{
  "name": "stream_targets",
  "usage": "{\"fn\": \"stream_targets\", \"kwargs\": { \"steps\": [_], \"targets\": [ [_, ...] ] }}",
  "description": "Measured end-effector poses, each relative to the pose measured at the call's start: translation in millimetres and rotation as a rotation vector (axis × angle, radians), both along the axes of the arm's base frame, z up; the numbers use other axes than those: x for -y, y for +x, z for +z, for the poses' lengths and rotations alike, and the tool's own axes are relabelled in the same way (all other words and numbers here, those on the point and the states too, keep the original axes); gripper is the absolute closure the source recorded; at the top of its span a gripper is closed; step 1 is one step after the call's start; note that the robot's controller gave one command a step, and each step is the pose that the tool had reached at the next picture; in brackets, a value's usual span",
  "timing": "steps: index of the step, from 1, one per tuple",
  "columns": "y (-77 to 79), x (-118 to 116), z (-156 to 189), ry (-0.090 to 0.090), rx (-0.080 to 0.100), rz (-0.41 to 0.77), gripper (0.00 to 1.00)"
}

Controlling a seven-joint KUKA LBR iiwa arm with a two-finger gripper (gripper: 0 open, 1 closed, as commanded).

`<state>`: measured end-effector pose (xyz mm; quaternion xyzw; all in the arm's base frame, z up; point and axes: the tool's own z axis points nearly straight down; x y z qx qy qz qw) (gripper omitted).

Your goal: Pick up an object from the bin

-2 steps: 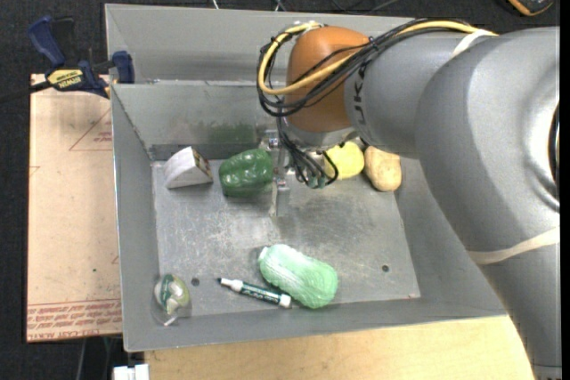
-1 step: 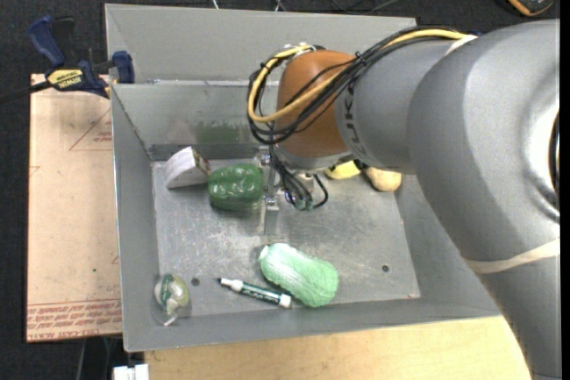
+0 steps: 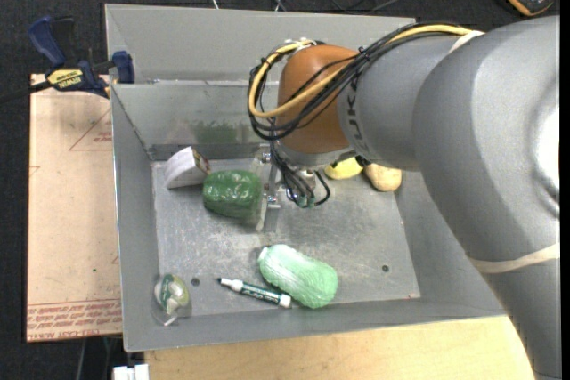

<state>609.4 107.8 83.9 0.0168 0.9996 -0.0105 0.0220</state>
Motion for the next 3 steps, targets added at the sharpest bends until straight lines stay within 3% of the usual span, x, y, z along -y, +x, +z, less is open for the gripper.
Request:
{"fn": "stream_targets", "kwargs": {
  "steps": [1,2,3],
  "targets": [
    [4.6,-52,2,0.006,0.004,-0.034,0.00],
    [2.6,-47,-11,0.005,0.010,-0.046,1.00],
    [2.6,-47,-11,0.005,0.011,-0.045,1.00]
  ]
}}
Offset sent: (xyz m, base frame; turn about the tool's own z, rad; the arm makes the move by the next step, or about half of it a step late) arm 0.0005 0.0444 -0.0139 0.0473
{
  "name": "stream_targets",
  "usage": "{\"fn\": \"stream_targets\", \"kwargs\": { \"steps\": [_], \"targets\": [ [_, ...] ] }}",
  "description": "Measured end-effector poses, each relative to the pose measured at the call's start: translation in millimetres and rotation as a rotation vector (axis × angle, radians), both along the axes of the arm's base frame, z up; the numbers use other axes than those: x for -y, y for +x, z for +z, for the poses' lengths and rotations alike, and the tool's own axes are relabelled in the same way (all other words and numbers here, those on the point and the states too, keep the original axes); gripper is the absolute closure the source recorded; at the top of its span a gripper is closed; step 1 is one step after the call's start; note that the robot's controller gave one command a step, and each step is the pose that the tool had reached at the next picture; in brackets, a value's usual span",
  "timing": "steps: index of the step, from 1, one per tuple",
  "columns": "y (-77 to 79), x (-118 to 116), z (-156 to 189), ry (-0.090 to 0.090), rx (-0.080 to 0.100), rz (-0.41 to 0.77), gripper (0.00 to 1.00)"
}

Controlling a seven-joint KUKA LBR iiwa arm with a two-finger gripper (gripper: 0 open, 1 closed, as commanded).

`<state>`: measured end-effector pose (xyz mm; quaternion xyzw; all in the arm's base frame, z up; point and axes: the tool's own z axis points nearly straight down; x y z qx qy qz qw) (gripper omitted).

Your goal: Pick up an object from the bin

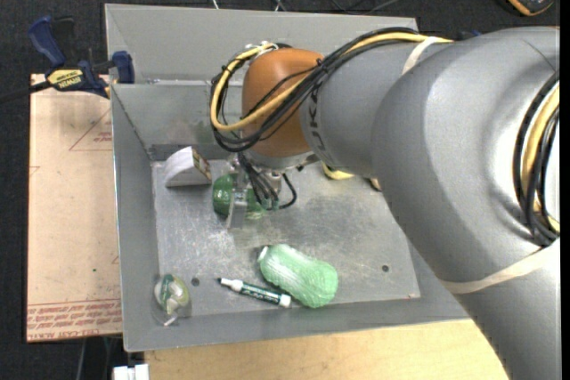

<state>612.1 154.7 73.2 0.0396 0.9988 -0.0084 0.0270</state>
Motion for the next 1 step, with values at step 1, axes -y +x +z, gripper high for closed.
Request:
{"fn": "stream_targets", "kwargs": {
  "steps": [1],
  "targets": [
    [8.0,23.1,21.6,0.002,0.002,-0.026,1.00]
  ]
}}
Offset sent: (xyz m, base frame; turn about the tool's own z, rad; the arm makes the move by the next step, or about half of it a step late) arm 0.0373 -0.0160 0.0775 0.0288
